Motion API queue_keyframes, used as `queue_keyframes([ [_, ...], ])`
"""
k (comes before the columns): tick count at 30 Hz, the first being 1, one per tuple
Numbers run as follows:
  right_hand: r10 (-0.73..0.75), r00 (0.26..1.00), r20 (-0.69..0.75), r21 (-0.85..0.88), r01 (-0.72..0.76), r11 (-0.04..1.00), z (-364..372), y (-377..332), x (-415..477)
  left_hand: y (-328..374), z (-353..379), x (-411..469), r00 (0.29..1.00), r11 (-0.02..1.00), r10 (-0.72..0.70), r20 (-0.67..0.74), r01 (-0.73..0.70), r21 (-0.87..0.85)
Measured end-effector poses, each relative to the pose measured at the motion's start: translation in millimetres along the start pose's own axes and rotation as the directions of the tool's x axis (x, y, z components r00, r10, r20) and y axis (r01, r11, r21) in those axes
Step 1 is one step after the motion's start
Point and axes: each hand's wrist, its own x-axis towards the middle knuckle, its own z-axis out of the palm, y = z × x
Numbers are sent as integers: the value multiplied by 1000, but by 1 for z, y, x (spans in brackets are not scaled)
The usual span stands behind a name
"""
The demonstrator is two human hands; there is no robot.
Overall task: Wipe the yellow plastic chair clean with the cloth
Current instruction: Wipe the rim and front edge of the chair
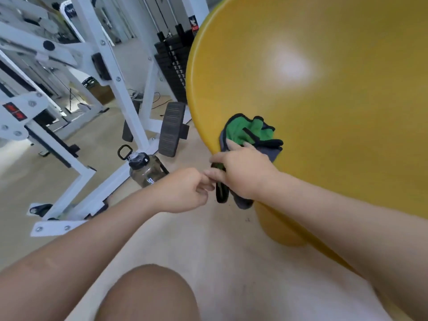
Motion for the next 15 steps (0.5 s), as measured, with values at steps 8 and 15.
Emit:
queue_keyframes([
  [8,-75,992,106,-397,112,911,-11,-11,-57,-12,-30,30,687,804,587,-429,-431,411],
  [15,236,915,-326,202,-177,963,-68,-9,-11,-34,-32,82,615,771,623,-484,-588,246],
])
